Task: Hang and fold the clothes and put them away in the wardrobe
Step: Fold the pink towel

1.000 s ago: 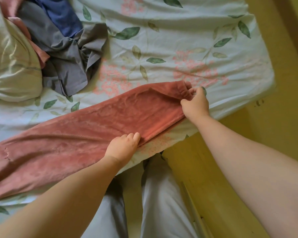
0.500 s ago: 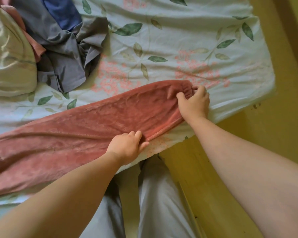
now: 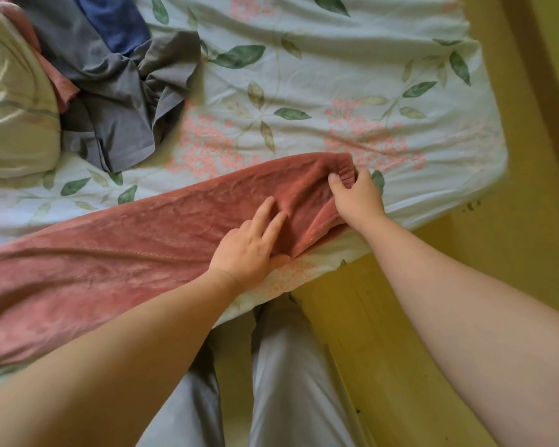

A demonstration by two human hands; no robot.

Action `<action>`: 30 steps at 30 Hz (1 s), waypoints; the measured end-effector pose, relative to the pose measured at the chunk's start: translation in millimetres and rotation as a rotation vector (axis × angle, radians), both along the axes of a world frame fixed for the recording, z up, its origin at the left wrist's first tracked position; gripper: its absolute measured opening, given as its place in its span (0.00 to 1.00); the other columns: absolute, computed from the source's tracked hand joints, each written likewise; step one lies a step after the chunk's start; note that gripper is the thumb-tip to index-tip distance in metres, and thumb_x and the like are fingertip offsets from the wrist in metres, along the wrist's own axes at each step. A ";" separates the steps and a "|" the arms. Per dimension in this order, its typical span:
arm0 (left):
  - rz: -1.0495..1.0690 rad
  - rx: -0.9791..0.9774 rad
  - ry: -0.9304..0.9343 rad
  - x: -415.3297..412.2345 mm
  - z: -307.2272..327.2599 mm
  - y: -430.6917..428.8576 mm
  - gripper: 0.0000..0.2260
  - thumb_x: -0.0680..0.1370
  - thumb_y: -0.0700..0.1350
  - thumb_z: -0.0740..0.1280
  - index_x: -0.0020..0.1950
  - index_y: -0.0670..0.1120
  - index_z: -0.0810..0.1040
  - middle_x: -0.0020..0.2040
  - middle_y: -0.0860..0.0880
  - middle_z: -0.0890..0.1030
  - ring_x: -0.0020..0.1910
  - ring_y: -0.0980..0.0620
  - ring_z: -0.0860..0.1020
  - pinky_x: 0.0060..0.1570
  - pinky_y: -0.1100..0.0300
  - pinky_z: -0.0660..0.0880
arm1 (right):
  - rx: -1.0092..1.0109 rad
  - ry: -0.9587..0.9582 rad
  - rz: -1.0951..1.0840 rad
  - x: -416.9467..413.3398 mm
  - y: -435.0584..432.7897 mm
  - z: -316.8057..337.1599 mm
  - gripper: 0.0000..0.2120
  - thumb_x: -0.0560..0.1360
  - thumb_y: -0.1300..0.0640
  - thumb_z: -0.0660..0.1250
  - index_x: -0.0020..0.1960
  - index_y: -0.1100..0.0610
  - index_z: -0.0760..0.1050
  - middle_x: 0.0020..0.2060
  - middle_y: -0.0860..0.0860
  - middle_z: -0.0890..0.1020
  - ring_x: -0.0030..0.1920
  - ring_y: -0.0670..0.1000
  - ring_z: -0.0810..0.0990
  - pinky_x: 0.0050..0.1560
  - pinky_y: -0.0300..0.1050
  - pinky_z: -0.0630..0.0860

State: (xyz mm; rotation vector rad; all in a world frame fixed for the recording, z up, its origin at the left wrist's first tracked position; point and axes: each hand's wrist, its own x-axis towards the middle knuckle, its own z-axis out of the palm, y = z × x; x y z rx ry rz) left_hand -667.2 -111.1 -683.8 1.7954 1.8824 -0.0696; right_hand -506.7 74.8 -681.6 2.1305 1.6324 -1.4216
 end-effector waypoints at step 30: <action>0.948 -0.740 -1.268 8.8 54.0 68.6 0.12 0.81 0.41 0.68 0.64 0.48 0.79 0.59 0.47 0.84 0.55 0.49 0.84 0.57 0.52 0.79 | 0.238 0.208 -0.002 -18.7 37.1 143.0 0.21 0.63 0.55 0.77 0.56 0.52 0.80 0.47 0.48 0.86 0.49 0.50 0.85 0.54 0.55 0.82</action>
